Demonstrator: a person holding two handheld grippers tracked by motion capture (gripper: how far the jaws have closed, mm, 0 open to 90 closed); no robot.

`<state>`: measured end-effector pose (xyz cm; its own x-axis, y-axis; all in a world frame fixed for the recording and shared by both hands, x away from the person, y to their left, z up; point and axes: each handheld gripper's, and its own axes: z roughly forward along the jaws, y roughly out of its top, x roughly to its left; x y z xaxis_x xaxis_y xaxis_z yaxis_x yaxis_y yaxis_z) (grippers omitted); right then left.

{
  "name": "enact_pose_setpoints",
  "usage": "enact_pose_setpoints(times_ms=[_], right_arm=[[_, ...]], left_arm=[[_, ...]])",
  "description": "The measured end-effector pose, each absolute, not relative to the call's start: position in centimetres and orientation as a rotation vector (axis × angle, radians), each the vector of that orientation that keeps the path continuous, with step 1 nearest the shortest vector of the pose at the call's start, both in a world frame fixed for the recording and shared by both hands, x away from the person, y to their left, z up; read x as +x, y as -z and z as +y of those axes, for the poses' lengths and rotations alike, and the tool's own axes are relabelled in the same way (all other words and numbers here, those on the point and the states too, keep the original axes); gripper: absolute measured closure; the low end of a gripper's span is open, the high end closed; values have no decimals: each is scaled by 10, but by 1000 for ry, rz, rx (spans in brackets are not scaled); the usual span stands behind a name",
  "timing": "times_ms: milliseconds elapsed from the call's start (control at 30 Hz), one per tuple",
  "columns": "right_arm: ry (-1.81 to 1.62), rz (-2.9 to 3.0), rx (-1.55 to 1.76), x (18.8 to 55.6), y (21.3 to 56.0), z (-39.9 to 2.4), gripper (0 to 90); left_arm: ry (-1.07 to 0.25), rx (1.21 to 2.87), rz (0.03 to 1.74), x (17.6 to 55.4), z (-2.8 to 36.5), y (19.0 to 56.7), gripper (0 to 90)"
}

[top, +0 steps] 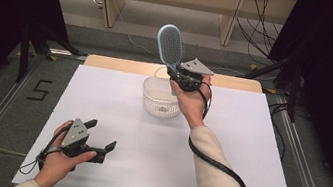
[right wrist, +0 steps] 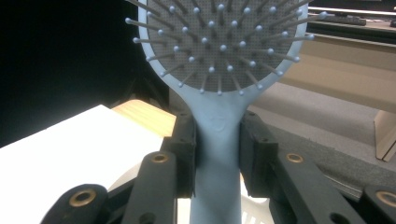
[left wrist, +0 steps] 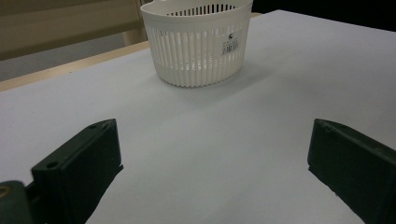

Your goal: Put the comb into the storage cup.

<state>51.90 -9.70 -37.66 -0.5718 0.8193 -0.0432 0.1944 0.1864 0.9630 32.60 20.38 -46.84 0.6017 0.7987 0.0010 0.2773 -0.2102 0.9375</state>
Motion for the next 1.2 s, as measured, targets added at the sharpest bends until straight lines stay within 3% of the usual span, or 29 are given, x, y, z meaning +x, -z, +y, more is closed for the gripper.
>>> enact_pose_setpoints(times_ms=[1200], right_arm=[[-1408,1911,929,523,386,-97,703]], left_arm=[[-615,1770,880,326,204,468,21]])
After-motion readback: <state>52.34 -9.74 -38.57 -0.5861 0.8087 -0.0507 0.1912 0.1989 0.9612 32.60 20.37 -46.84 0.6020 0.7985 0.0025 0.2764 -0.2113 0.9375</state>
